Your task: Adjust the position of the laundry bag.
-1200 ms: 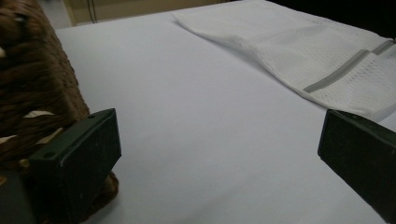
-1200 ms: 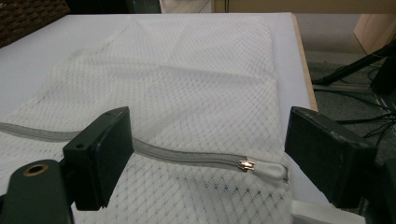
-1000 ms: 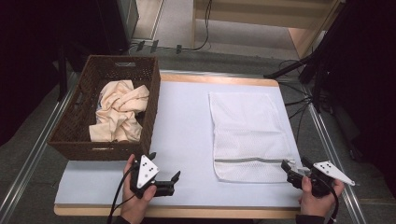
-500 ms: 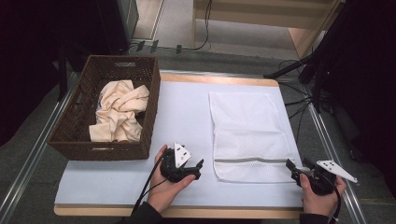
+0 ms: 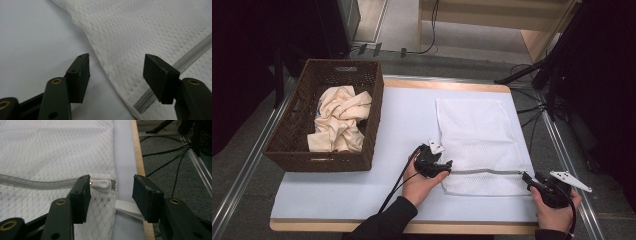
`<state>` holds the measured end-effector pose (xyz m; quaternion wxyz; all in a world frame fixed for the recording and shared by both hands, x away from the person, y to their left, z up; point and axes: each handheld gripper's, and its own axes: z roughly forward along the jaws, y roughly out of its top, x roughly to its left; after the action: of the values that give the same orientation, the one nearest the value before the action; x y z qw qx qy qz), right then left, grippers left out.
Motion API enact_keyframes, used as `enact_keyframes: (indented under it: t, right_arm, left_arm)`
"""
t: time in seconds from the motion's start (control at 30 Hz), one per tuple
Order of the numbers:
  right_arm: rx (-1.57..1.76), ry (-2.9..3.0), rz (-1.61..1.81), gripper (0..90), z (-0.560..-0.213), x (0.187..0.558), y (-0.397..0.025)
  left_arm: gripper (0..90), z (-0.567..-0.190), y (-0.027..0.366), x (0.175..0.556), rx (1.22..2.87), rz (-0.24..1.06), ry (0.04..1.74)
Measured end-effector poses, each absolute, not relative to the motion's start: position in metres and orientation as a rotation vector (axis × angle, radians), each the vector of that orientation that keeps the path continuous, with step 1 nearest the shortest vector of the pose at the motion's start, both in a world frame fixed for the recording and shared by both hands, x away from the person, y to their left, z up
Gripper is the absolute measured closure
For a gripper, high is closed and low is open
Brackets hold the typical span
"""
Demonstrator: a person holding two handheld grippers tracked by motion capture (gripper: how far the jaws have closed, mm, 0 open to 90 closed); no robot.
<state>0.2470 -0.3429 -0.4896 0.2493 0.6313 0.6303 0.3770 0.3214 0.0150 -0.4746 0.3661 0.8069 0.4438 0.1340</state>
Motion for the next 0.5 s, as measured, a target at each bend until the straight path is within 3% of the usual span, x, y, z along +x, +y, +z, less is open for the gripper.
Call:
enact_keyframes:
  t: [0.17, 0.33, 0.43, 0.5]
  right_arm:
    - [1.722, 1.798, 0.986, 52.9, -0.4910, 0.2522, -0.3387]
    - [1.704, 1.821, 0.981, 72.4, -0.4914, 0.2510, -0.3363]
    - [1.709, 1.809, 0.980, 85.2, -0.4918, 0.2505, -0.3371]
    - [1.721, 1.800, 1.003, 88.1, -0.4924, 0.2495, -0.3398]
  left_arm:
    - [48.3, -0.4726, 0.0064, 0.3227, 2.099, 0.399, 1.171]
    - [71.7, -0.4725, 0.0039, 0.3227, 2.111, 0.392, 1.150]
    - [88.3, -0.4727, 0.0086, 0.3277, 2.088, 0.321, 1.170]
    - [90.0, -0.4728, 0.0109, 0.3291, 2.082, 0.299, 1.168]
